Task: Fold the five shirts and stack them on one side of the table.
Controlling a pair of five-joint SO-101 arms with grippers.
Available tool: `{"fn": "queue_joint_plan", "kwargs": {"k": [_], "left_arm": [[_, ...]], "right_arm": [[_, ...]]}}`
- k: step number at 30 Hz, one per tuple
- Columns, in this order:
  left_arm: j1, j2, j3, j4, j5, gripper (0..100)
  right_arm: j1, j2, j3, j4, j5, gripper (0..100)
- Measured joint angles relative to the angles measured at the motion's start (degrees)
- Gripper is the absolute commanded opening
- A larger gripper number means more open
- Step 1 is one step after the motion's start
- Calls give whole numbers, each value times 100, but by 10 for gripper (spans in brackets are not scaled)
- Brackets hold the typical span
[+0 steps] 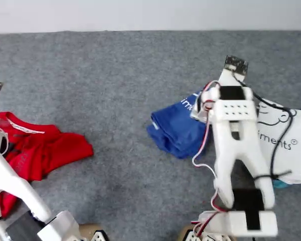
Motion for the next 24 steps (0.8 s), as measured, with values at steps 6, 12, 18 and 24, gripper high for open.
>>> {"fn": "queue_joint_plan", "kwargs": {"k": [6, 12, 18, 24], "left_arm": [[0, 0, 0, 0, 0, 19], [0, 0, 0, 0, 0, 19], [0, 0, 0, 0, 0, 19], [0, 0, 0, 0, 0, 19]], "right_arm": [[527, -668, -387, 949, 1591, 8], [1407, -747, -1521, 1987, 3314, 9], [2268, -756, -2084, 2127, 4299, 9], [2875, -756, -2136, 2119, 4809, 9]]}}
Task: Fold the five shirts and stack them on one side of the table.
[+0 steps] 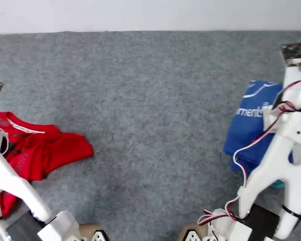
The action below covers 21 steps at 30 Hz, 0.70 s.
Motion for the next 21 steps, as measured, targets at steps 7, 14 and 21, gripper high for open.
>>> {"fn": "queue_joint_plan", "kwargs": {"k": [7, 14, 21], "left_arm": [[0, 0, 0, 0, 0, 19], [0, 0, 0, 0, -44, 19], [0, 0, 0, 0, -246, 19]], "right_arm": [[651, 316, 0, -607, 422, 9], [1169, 1459, 0, -1433, 1108, 80], [1512, 1952, -422, -1600, 1530, 305]]}}
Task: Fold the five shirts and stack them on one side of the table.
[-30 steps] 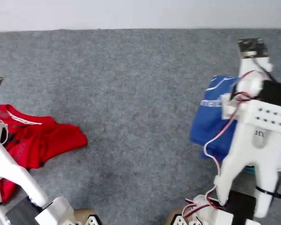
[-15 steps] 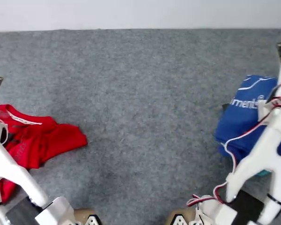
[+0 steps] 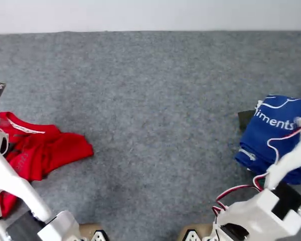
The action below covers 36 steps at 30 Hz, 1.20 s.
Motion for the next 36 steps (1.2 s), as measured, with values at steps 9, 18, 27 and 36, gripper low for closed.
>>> {"fn": "queue_joint_plan", "kwargs": {"k": [9, 18, 27, 36], "left_arm": [[0, 0, 0, 0, -9, 19], [0, 0, 0, 0, -9, 19], [0, 0, 0, 0, -9, 19], [0, 0, 0, 0, -9, 19]], "right_arm": [[-431, 0, -1029, 1187, -88, 2], [-1468, 695, -607, 1837, -519, 9], [-2075, 1152, 237, 1873, -1301, 9], [-2110, -167, 264, 1881, -1310, 9]]}}
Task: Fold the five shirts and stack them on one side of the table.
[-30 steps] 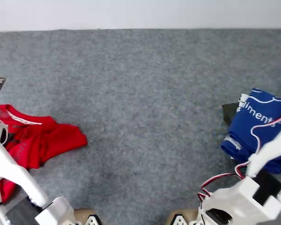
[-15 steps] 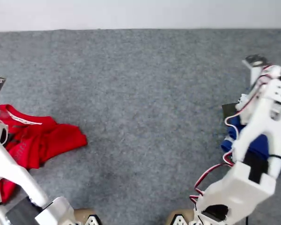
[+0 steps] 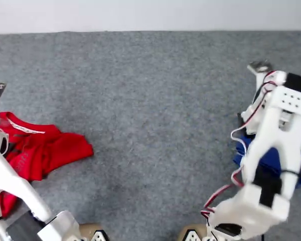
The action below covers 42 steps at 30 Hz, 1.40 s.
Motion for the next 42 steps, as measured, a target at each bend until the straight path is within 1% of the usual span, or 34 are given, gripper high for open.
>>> {"fn": "queue_joint_plan", "kwargs": {"k": [5, 7, 12, 14, 16, 18, 20, 24, 28, 32, 34, 37, 38, 39, 42], "left_arm": [[0, 0, 0, 0, 0, 19], [0, 0, 0, 0, 0, 19], [0, 0, 0, 9, 0, 26], [0, 0, 9, 9, 0, 81], [0, 0, 149, 9, 0, 173], [35, 0, 378, -18, 0, 237], [97, 0, 712, -264, 0, 249], [369, 26, 1521, -1064, 0, 250], [738, 633, 1758, -1653, 44, 249], [958, 1749, 1653, -2145, 431, 242], [1046, 2330, 1495, -2303, 554, 189], [1160, 2884, 1116, -2347, 756, 29], [1213, 2980, 1020, -2338, 782, 8], [1284, 3024, 923, -2330, 791, 21], [1547, 3086, 730, -2163, 800, 13]], "right_arm": [[114, -976, 440, 0, 0, 9], [431, -1046, 712, 0, 114, 9], [1486, -993, 1275, 0, 791, 9], [1741, -1002, 1284, 18, 888, 9], [1811, -1029, 1284, 18, 923, 9], [1820, -1187, 1310, 18, 923, 9], [1820, -1468, 1310, 18, 923, 9], [1662, -2127, 1310, 18, 923, 9], [1160, -2681, 1310, 18, 923, 9], [677, -3077, 1574, 18, 932, 9], [475, -3253, 1873, 26, 932, 9], [325, -3534, 2338, 26, 932, 9], [316, -3640, 2462, 26, 932, 9], [316, -3763, 2567, 26, 941, 9], [316, -4105, 2857, 26, 932, 9]]}}
